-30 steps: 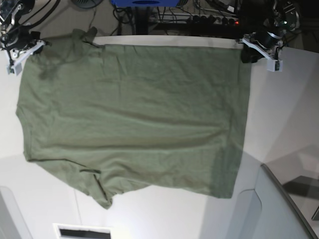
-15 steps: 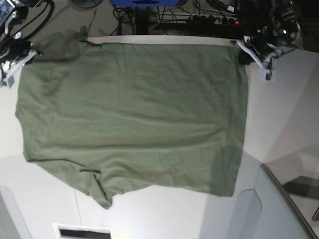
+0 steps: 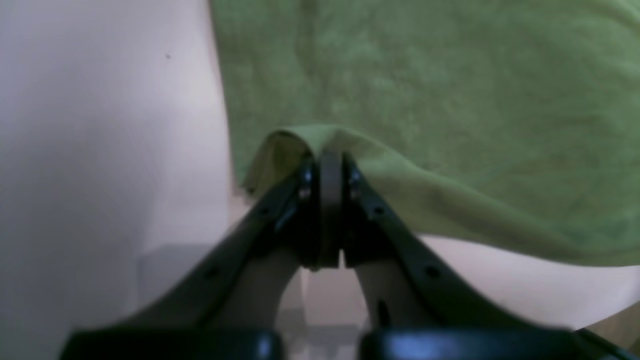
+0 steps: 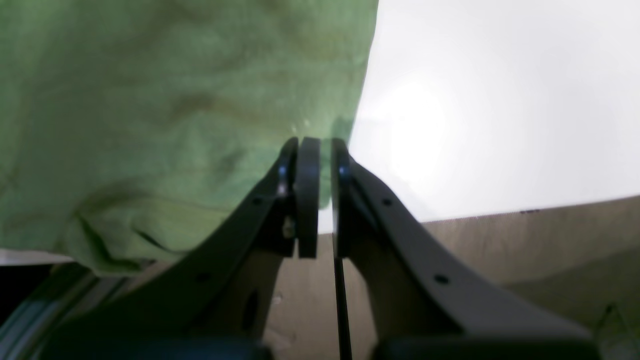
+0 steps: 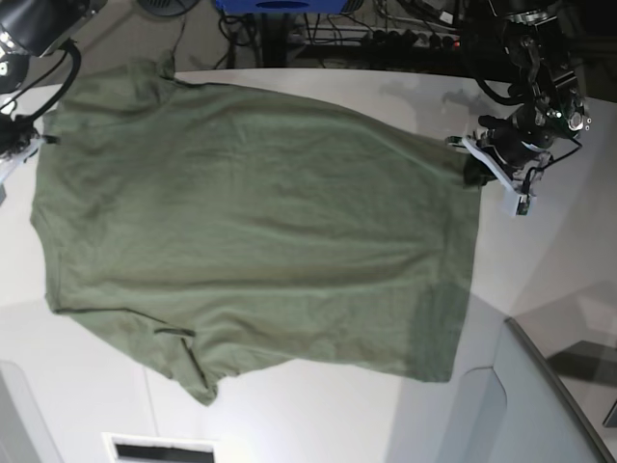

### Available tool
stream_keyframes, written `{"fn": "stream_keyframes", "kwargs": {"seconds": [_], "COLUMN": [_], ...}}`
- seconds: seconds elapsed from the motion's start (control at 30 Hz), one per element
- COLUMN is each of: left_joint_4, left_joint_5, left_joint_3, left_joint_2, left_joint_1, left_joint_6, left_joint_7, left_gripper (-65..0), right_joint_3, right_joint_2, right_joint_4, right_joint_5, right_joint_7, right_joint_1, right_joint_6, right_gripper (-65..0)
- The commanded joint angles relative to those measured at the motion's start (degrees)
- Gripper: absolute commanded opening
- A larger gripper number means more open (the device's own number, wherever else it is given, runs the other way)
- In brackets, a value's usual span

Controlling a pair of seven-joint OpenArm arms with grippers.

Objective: Layout the t-shirt on the table in an organized manner, then fold the t-shirt properly
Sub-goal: 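Lift the gripped edge with both grippers and fold it toward the hem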

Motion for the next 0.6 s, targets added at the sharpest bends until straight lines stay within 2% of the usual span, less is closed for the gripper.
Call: {"fn": "stream_keyframes", "kwargs": {"seconds": [0.0, 0.07, 0.1, 0.17, 0.27, 0.3, 0.33, 0.4, 0.5, 0.57], "left_joint_4": [0.92, 0.92, 0.65, 0.30, 0.92, 0.83, 0.65, 0.57, 0.57, 0.57], "left_joint_5": [-0.38, -0.47, -0.29, -0.21, -0.47, -0.47, -0.47, -0.47, -0.29, -0.29], "left_joint_3": [-0.30, -0.30, -0.30, -0.30, -0.30, -0.30, -0.30, -0.30, -0.30, -0.30], "left_joint_2": [-0.54, -0.54, -0.54, -0.63, -0.71, -0.71, -0.71, -0.71, -0.71, -0.71], "left_joint_1": [0.26, 0.52, 0.61, 1.40, 2.02, 2.02, 2.02, 2.02, 2.02, 2.02], "left_joint_6": [-0.08, -0.08, -0.08, -0.08, -0.08, -0.08, -0.08, -0.08, -0.08, -0.08], "left_joint_7": [-0.47, -0.47, -0.47, -0.64, -0.73, -0.73, -0.73, -0.73, -0.73, -0.73], "left_gripper": [-65.0, -65.0, -65.0, -65.0, -65.0, -65.0, -65.0, -65.0, -65.0, -65.0], "right_joint_3": [0.32, 0.50, 0.41, 0.85, 0.85, 0.85, 0.85, 0.67, 0.41, 0.41], "right_joint_2": [0.91, 0.47, 0.12, -2.17, -3.22, -4.01, -4.63, -5.25, -5.33, -5.33], "right_joint_4": [1.65, 3.85, 5.61, 8.16, 7.63, 6.58, 5.61, 3.85, 1.83, 0.69], "right_joint_5": [-0.05, 0.21, 0.30, 0.30, 0.30, 0.30, 0.30, 0.30, 0.30, 0.30], "right_joint_7": [-0.20, 0.07, 0.07, 0.50, 3.41, 4.55, 6.04, 8.33, 9.47, 9.56], "right_joint_1": [0.10, -2.18, -3.32, -4.64, -6.66, -7.10, -7.54, -8.42, -9.13, -9.21], "right_joint_6": [0.08, 0.08, 0.08, 0.08, 0.08, 0.08, 0.08, 0.08, 0.08, 0.08], "right_gripper": [-60.6, -60.0, -57.3, -45.5, -22.4, -18.6, -18.0, -21.3, -26.9, -27.5]}}
